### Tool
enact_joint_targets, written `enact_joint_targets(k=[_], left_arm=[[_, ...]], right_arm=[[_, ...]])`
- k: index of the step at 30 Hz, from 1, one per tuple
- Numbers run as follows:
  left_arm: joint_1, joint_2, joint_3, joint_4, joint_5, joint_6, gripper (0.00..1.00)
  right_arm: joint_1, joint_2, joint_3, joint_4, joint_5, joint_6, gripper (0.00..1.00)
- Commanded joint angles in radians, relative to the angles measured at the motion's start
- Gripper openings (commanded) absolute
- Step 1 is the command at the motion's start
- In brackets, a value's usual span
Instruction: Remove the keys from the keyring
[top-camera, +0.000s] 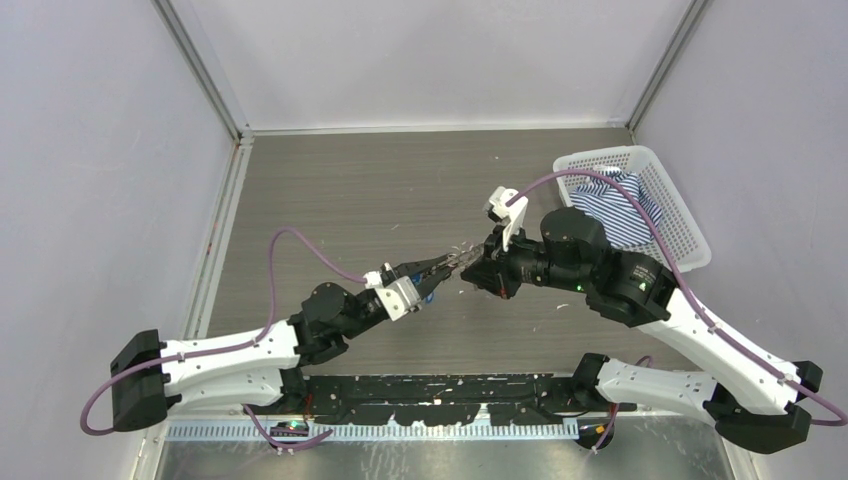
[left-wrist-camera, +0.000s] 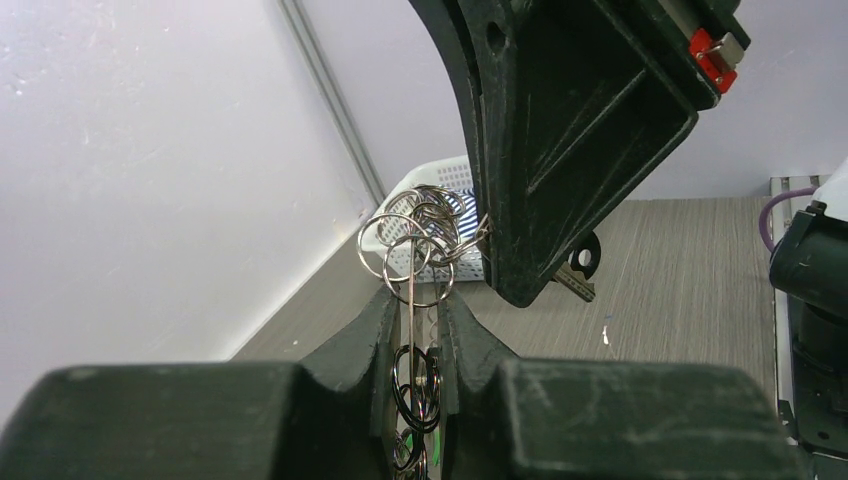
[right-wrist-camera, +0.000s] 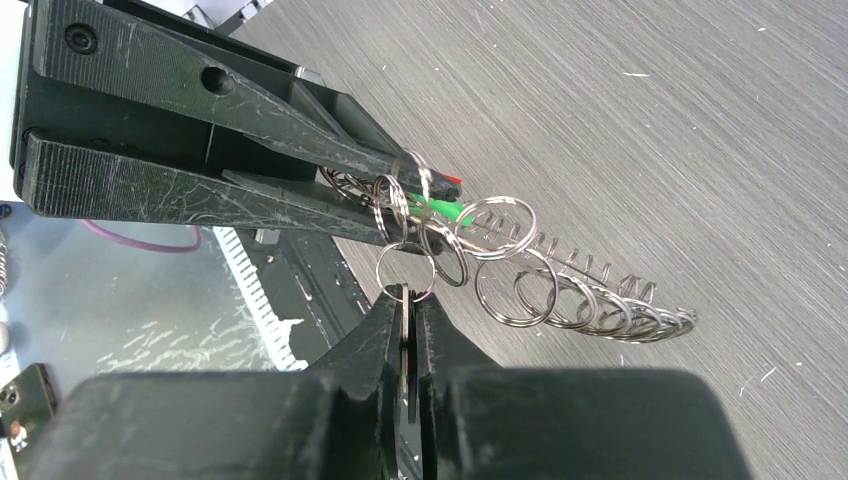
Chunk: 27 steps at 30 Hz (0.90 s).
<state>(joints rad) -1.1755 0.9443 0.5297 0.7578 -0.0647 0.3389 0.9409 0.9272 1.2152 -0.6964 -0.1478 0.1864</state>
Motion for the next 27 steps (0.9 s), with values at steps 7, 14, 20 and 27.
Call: enact_joint_targets(k=[7, 14, 20, 27], left_arm=[[0.023, -0.074, 0.024, 0.111, 0.01, 0.044, 0.0], [0.023, -0.053, 0.041, 0.06, -0.013, 0.047, 0.0], [0.022, -0.003, 0.062, 0.024, -0.106, 0.049, 0.0], [0.023, 0.011, 0.067, 0.004, -0.104, 0.053, 0.0]], right_arm=[[-0.014, -0.015, 0.043, -0.111, 0.13, -0.001, 0.01], [-0.02, -0.021, 0.064, -0.095, 0.089, -0.009, 0.01], [-0.019, 0.008, 0.117, -0.15, -0.019, -0.023, 0.01], [-0.019, 0.032, 0.156, -0.189, -0.056, -0.019, 0.01]])
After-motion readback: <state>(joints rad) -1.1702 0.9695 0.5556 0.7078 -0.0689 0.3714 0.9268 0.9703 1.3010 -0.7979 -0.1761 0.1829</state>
